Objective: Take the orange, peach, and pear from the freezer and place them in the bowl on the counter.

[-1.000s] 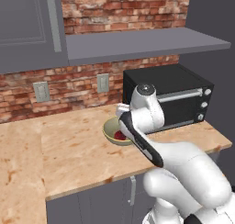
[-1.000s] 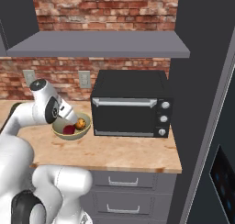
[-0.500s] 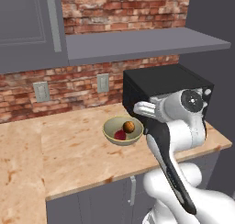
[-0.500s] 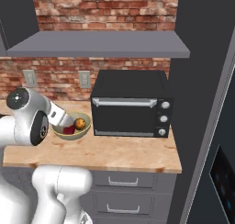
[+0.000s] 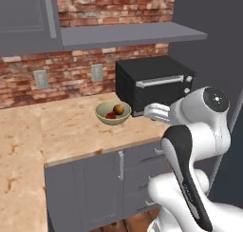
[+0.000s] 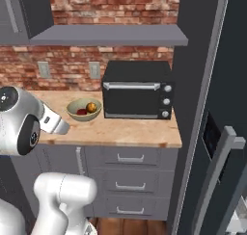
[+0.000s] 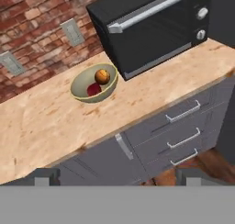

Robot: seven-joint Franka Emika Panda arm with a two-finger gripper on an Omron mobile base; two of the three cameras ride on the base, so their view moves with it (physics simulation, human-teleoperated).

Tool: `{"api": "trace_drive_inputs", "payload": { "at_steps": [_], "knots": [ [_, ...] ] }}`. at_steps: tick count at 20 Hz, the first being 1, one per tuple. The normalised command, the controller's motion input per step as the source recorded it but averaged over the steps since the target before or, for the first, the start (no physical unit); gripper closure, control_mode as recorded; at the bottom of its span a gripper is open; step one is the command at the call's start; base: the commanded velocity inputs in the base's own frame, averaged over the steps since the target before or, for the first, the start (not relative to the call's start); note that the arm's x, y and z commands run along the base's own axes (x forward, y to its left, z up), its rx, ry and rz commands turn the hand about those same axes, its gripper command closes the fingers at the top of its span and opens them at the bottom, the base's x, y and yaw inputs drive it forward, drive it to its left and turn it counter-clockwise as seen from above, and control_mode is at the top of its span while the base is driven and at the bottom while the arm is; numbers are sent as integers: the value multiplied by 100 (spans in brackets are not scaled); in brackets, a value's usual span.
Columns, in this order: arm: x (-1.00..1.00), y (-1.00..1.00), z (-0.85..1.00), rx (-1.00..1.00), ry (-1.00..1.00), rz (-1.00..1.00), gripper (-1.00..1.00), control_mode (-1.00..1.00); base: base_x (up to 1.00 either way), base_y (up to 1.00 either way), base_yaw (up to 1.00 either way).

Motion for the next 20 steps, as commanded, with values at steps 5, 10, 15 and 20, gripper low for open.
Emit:
{"api": "trace_drive_inputs", "payload": {
  "at_steps": [5, 10, 15, 20],
  "knots": [
    [0, 0, 0, 0, 0, 0, -100, 100, -100, -85, -12],
    [0, 0, 0, 0, 0, 0, -100, 100, -100, -100, -17],
    [0, 0, 0, 0, 0, 0, -100, 100, -91, -100, -19],
    [0, 0, 0, 0, 0, 0, -100, 100, -22, -100, -6]
  ]
}}
